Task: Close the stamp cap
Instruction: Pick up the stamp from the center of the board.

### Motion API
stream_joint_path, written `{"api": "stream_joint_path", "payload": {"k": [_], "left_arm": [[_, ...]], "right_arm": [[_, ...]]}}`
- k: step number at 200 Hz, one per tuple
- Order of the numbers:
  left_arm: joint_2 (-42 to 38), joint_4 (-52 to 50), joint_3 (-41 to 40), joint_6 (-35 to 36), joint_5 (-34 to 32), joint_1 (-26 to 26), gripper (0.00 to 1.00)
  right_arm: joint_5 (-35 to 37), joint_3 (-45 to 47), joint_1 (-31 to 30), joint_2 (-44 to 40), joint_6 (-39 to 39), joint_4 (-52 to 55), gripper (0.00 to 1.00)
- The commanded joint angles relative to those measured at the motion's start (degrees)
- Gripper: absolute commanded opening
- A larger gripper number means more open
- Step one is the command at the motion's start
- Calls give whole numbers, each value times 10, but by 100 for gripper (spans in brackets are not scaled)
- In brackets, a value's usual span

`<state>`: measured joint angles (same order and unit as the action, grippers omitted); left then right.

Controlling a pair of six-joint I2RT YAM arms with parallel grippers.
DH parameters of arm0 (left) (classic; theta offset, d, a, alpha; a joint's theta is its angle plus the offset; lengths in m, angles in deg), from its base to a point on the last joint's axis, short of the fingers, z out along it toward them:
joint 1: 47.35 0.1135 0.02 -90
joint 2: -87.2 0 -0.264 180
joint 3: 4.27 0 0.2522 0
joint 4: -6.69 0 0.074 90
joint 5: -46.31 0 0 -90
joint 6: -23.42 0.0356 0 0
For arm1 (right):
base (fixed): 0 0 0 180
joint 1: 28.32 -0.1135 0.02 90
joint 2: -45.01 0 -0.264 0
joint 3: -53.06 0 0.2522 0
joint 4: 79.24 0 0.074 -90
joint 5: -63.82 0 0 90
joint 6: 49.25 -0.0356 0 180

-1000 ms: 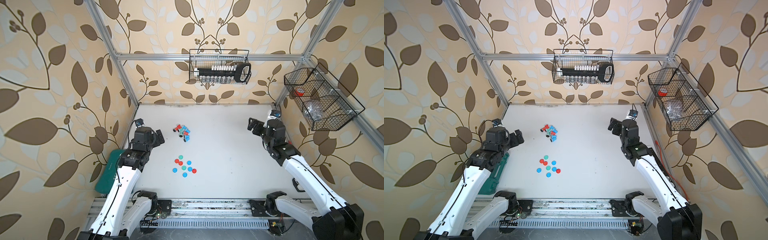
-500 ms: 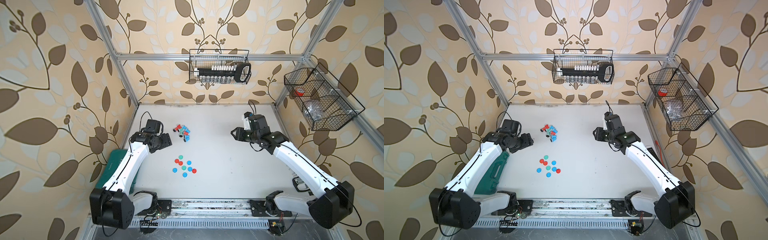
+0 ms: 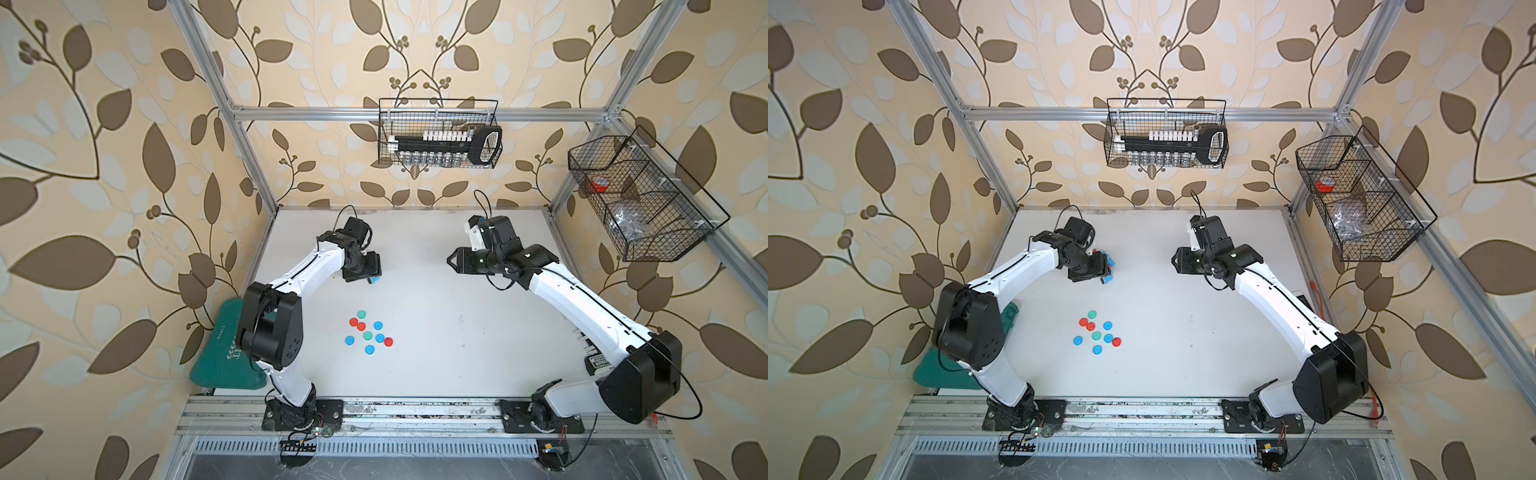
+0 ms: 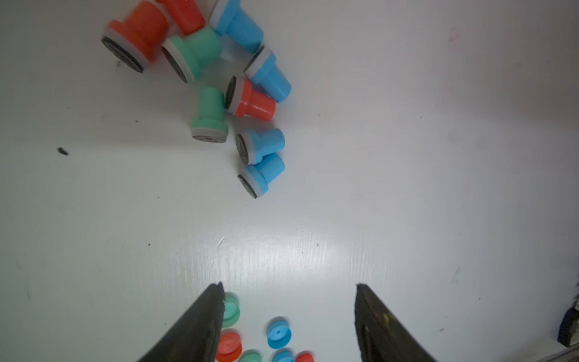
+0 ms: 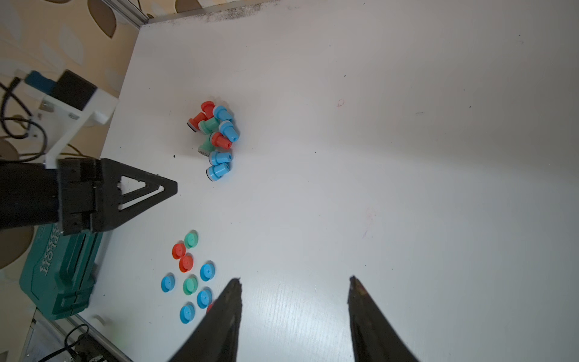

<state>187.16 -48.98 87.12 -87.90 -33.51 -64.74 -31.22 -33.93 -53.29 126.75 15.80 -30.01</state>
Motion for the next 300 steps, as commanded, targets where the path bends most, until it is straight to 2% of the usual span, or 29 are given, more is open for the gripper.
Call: {"api": "stream_joint_path", "payload": {"k": [1, 35, 82, 187, 300], "left_arm": [[24, 7, 20, 42, 1, 9, 68], [75, 9, 58, 68, -8, 9, 67], [127, -1, 102, 80, -4, 7, 60], [136, -7, 96, 109, -31, -5, 51], [177, -12, 113, 121, -39, -6, 49]], "right_arm": [[-11, 25, 14, -11, 22, 11, 51], [-27, 51, 43, -16, 28, -1, 52], [-34, 46, 62, 3, 36, -5, 52], [-49, 64, 73, 16, 31, -27, 51], [-50, 88, 85, 10, 32, -33, 52]]}}
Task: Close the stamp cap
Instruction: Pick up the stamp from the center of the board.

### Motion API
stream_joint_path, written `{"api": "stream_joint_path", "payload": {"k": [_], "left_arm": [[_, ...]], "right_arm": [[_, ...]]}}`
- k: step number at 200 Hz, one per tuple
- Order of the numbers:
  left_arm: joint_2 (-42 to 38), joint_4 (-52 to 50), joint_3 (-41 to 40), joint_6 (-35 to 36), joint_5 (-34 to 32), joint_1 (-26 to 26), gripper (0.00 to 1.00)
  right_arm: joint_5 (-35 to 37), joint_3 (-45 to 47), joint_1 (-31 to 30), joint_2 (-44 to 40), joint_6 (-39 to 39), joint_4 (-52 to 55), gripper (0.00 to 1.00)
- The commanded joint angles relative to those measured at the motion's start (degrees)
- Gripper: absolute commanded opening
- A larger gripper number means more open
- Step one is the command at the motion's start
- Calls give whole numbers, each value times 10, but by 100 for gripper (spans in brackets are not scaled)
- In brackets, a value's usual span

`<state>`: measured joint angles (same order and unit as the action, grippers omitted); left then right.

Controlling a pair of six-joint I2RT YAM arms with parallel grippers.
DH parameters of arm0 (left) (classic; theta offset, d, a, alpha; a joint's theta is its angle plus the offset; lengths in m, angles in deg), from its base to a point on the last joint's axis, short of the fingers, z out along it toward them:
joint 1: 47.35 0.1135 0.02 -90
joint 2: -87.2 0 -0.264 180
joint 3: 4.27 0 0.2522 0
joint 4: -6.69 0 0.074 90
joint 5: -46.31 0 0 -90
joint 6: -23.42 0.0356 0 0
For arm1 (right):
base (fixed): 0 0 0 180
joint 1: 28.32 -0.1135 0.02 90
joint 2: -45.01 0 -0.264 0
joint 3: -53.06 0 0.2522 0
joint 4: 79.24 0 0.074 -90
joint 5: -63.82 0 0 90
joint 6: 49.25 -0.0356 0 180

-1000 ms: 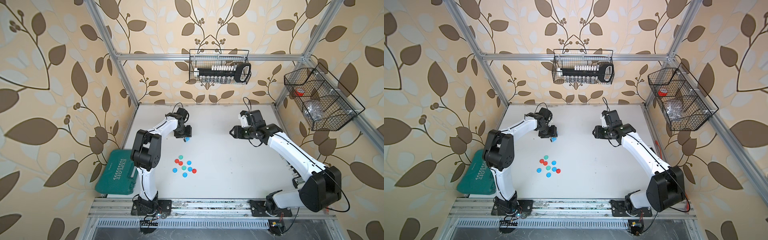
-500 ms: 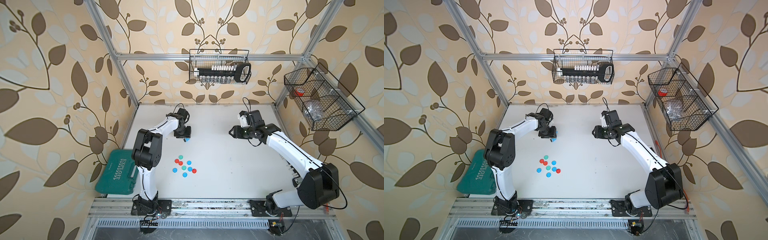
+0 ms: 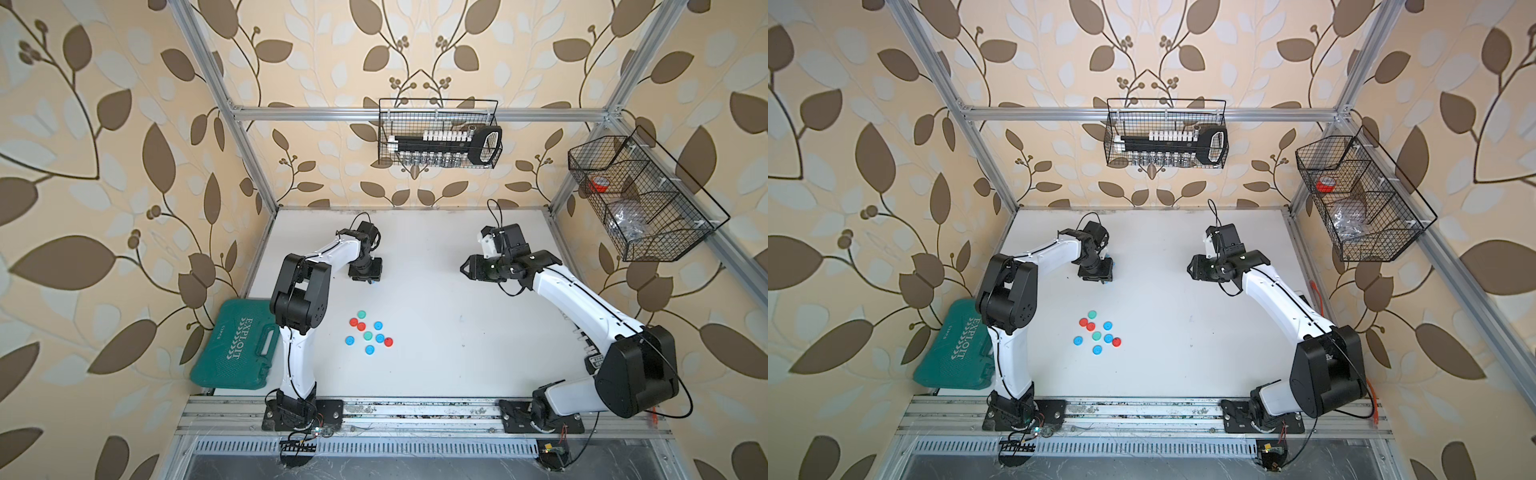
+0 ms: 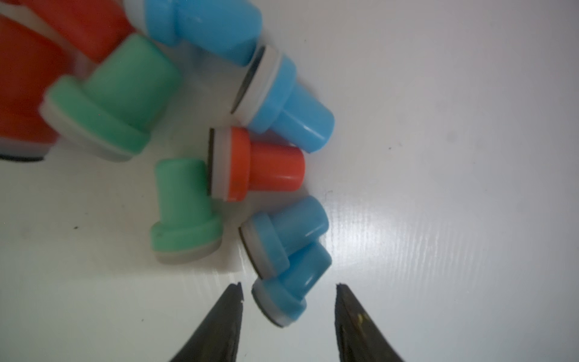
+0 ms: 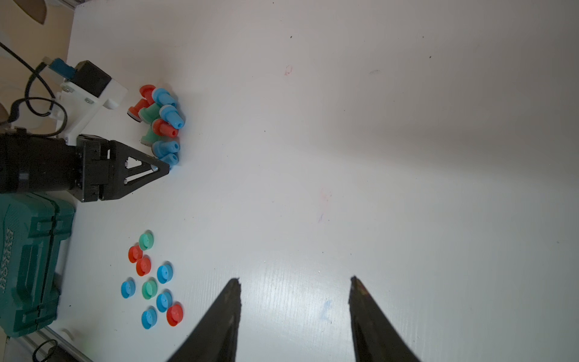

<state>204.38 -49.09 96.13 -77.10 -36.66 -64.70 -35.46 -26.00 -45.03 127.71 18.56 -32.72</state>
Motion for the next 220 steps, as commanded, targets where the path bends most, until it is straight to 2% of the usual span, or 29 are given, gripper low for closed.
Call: {"api": "stream_joint_path", "payload": {"k": [1, 71, 178, 220], "left_arm": [[5, -10, 23, 12, -8, -7, 49], [23, -12, 30, 23, -8, -7, 48], [39, -20, 29, 32, -7, -16, 35], [36, -26, 26, 33, -12, -18, 35]], "right_arm": [[-8, 8, 3, 0, 5, -6, 52], [-16, 14, 10, 8, -4, -15, 52], [-21, 24, 19, 14, -15, -25, 51], [-21, 25, 20, 16, -16, -26, 51]]}}
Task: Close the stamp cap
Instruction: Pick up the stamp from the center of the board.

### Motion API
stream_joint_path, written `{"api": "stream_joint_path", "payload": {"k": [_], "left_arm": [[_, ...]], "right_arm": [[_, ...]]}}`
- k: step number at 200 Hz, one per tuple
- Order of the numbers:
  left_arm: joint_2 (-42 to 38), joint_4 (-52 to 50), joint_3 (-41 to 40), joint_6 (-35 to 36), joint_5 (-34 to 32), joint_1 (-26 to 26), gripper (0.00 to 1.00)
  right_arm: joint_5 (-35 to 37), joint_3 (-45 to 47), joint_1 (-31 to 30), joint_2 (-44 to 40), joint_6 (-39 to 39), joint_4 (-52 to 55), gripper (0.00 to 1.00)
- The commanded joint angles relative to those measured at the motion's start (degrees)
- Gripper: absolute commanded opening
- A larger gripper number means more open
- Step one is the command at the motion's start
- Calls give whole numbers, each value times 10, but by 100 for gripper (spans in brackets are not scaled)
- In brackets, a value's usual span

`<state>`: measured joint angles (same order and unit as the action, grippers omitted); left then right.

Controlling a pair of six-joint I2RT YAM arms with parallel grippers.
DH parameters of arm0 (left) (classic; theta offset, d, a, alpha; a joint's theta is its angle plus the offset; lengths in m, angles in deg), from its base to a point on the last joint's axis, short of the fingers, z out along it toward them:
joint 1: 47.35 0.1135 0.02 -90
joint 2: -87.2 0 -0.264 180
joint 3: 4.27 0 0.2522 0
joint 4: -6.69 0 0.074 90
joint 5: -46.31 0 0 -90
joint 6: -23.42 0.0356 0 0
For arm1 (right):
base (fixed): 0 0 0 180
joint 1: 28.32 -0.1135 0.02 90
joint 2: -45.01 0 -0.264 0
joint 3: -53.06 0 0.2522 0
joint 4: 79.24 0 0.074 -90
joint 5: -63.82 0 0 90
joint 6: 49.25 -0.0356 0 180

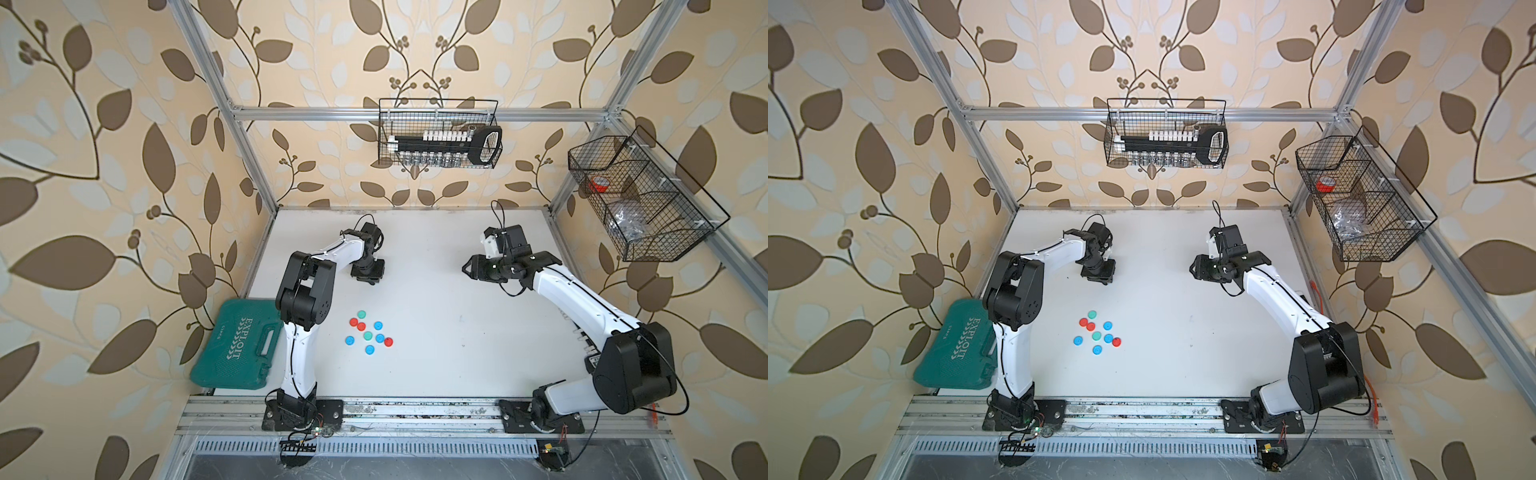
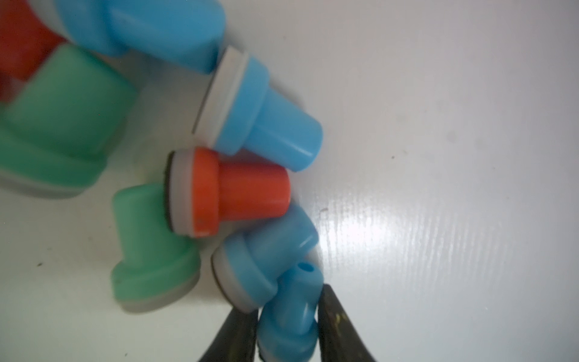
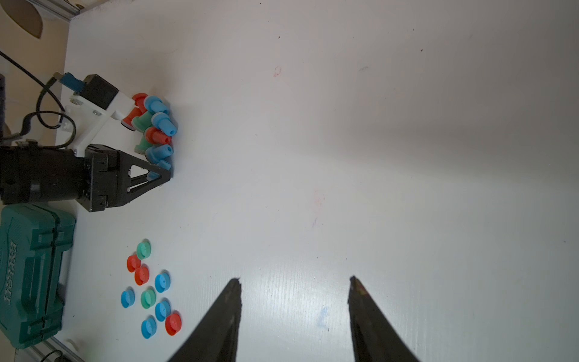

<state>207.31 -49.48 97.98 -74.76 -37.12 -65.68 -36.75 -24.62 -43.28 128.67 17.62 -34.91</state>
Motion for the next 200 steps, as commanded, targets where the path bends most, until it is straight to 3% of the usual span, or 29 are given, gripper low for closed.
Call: {"api": "stream_joint_path", "payload": {"k": [1, 200], "left_arm": [[6, -22, 7, 10, -7, -8, 35], [-31, -24, -49, -7, -33, -19, 34]], "right_arm": [[-8, 11, 3, 6, -7, -4, 51], [-9, 34, 4, -7, -19, -11, 51]]}}
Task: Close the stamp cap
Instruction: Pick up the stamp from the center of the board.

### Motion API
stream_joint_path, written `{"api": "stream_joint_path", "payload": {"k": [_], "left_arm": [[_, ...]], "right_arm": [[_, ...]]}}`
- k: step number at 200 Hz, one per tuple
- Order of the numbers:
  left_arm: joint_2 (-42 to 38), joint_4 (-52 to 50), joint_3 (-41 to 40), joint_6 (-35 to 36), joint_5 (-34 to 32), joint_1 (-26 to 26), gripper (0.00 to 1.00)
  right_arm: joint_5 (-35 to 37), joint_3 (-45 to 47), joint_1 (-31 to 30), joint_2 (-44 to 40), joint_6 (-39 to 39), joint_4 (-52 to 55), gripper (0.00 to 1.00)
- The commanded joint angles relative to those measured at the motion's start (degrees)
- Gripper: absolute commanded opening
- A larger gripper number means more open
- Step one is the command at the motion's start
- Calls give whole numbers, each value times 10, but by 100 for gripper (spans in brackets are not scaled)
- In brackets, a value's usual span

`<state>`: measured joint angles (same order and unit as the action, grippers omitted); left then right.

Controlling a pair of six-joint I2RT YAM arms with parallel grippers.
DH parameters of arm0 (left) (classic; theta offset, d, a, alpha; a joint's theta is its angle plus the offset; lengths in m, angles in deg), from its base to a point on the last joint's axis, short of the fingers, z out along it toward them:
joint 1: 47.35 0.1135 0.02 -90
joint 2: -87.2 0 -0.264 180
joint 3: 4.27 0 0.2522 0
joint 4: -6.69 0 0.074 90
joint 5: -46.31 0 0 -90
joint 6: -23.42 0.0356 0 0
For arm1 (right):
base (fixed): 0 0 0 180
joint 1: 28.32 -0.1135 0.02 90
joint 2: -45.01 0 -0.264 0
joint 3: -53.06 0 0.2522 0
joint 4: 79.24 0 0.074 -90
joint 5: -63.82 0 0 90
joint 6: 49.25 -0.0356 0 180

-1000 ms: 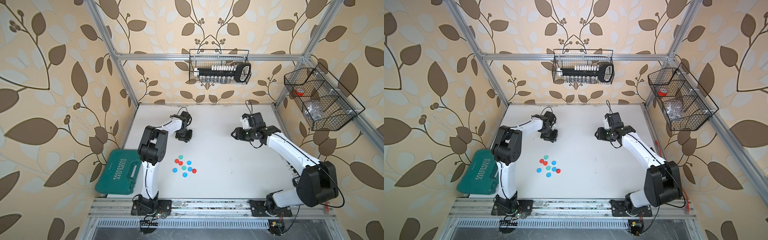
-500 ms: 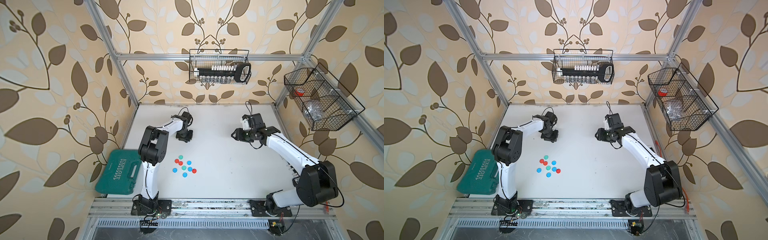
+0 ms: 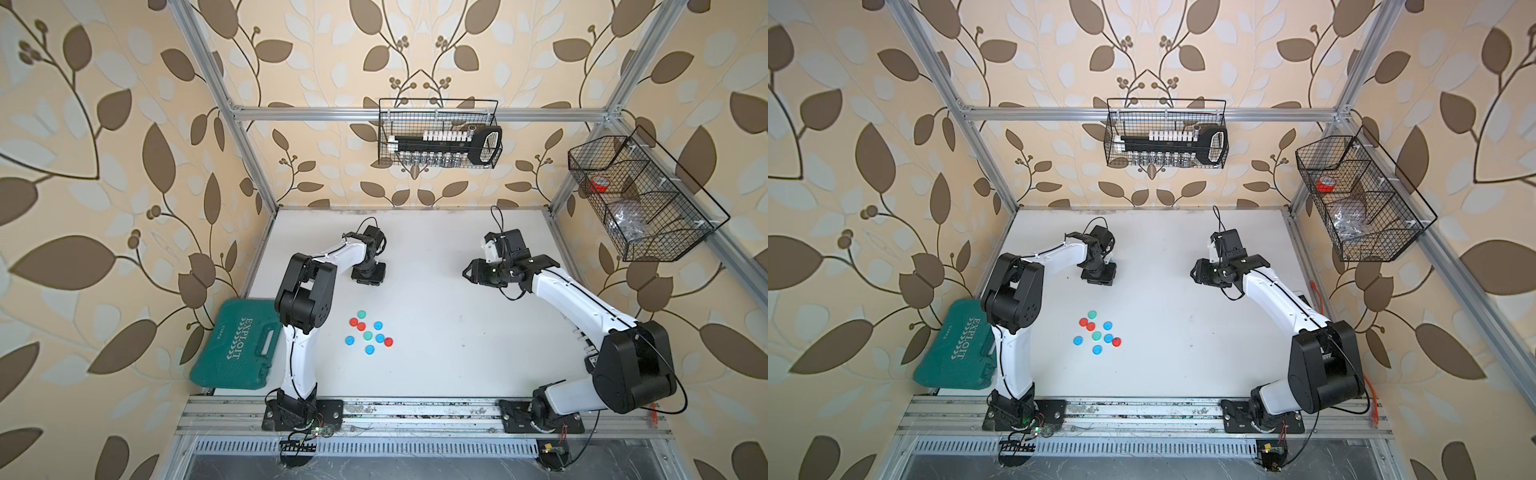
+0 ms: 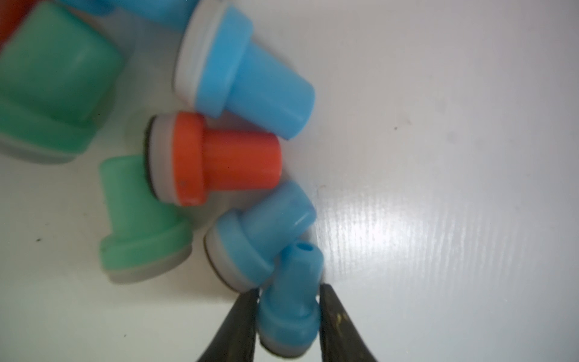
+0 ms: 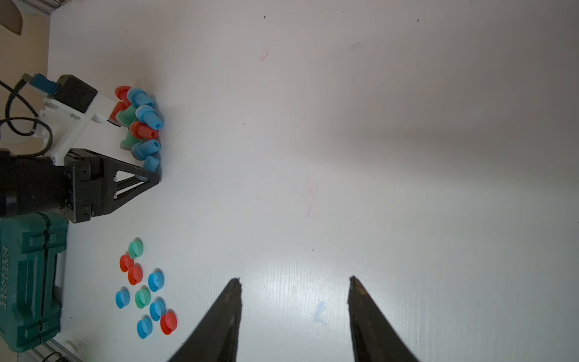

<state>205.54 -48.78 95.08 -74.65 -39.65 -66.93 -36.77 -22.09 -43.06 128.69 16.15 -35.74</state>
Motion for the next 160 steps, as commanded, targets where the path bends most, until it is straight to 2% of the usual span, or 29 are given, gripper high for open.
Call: {"api": "stream_joint_path", "payload": {"k": [1, 62, 99, 117, 132, 143, 160], "left_arm": [[-14, -31, -20, -8, -8, -6, 34], [1, -38, 4, -5, -30, -6, 28], [-59, -38, -21, -13, -22, -14, 24], [-131, -28, -56, -12, -6, -47, 23], [-194, -25, -86, -3, -31, -92, 23], [-240, -21, -109, -3, -43, -120, 23], [-317, 5, -155, 6, -20, -163, 25]], "right_arm": [[-8, 9, 2, -7, -4, -3, 51], [-11, 14, 2, -13, -1, 3, 51], [-28, -13, 4, -29, 7, 27, 51], [-114, -33, 5, -32, 4, 61, 52], [-209, -24, 3, -39, -12, 71, 51], [-267, -11, 0, -52, -10, 76, 48], [-345, -3, -4, -62, 5, 100, 43]]}}
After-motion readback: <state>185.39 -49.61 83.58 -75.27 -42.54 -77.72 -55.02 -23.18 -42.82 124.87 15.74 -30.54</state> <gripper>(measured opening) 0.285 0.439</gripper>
